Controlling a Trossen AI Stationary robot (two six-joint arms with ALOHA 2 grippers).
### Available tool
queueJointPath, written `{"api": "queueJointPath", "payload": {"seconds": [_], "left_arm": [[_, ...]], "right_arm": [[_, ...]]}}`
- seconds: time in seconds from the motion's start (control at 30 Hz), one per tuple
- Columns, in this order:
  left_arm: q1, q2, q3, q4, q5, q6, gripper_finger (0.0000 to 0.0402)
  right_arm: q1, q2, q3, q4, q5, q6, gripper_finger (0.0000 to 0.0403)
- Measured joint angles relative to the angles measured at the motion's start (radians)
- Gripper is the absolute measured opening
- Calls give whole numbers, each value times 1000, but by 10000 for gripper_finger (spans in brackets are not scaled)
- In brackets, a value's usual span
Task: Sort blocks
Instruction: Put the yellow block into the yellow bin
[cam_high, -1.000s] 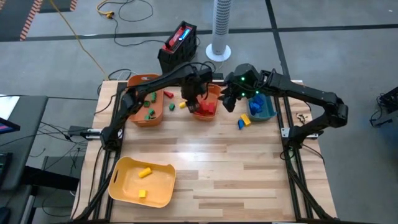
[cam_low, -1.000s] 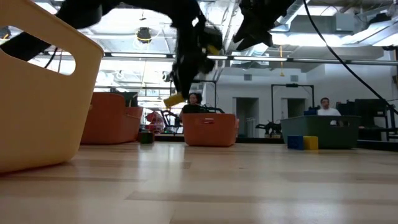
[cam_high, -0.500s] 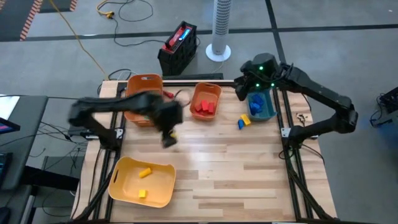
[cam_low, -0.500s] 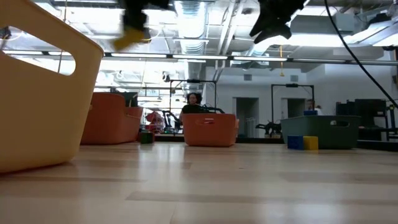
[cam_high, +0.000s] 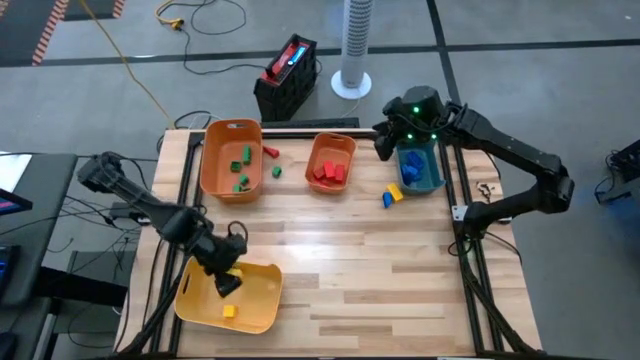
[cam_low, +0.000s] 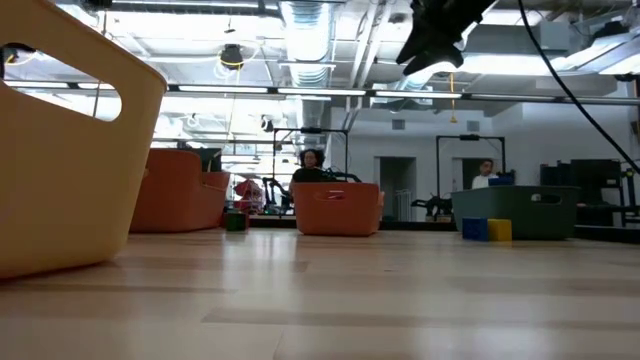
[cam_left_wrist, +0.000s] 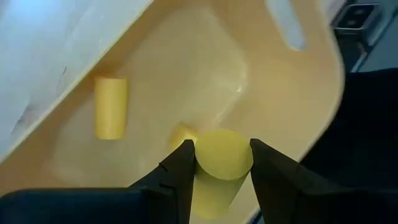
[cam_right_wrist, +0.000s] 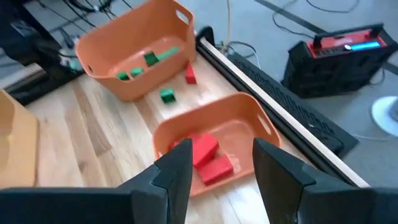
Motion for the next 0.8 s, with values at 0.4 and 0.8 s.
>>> {"api": "queueJointPath", "payload": {"seconds": [0.4, 0.8], "left_arm": [[-3, 133, -65, 22, -17, 64, 124], [62, 122, -57, 41, 74, 102, 223]], "right_arm": [[10, 2, 0, -2, 0, 20, 179], [25, 2, 0, 5, -1, 26, 179]]}}
